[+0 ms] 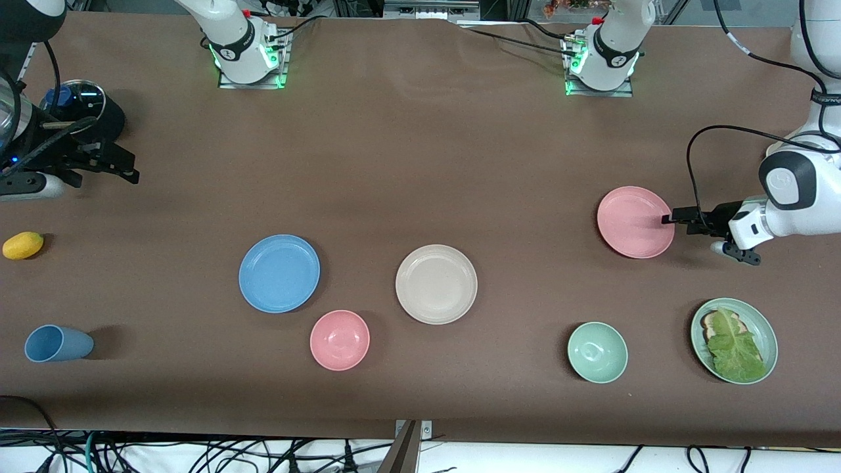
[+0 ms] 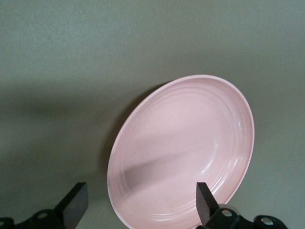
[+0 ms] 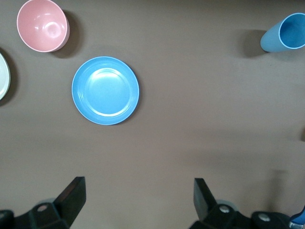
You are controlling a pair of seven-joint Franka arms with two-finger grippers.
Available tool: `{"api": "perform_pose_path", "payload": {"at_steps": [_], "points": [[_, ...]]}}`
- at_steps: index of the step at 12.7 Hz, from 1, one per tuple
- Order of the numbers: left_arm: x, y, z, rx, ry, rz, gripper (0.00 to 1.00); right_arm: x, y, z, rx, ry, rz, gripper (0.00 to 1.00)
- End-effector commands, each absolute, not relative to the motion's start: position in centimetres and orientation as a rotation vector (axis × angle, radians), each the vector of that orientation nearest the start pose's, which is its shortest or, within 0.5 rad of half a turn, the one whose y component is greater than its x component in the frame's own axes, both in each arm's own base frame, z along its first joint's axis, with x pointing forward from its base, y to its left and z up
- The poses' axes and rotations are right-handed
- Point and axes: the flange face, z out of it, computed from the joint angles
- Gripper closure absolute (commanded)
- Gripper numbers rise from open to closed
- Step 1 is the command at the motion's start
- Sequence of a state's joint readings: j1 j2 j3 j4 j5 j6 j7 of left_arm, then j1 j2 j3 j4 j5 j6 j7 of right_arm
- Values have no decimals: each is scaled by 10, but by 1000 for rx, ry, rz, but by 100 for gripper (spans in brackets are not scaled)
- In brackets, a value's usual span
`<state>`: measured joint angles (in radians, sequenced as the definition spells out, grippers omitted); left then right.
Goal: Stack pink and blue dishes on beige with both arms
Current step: 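Grasp the pink plate rim with the left gripper and lift it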
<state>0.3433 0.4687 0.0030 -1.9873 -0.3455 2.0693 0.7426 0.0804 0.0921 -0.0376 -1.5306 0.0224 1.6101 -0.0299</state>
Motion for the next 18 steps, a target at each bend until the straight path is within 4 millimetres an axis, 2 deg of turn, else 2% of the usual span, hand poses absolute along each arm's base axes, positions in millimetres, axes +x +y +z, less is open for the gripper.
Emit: {"api": "perform_pose_path", "payload": {"at_steps": [1,6,8,9,10,11,12,18], "points": [[521,182,195,-3549,331,244,0,586,28,599,-3110,-91,8,0],[505,186,179,-3558,312,233,0,586,28,599,-3110,-91,8,0],[493,188,169,-3589,304,170,2,586,28,599,-3110,-91,8,0],[493,188,168,-3601,315,146,28,586,28,599,-3110,-91,8,0],[494,187,168,-3601,316,147,61,585,28,598,-3110,-91,12,0],[494,187,168,-3603,311,150,86,586,27,598,-3110,-89,10,0],[493,188,169,-3608,309,155,100,586,26,598,-3110,-86,10,0],[498,185,174,-3596,390,181,100,586,25,598,-3110,-84,10,0]]}}
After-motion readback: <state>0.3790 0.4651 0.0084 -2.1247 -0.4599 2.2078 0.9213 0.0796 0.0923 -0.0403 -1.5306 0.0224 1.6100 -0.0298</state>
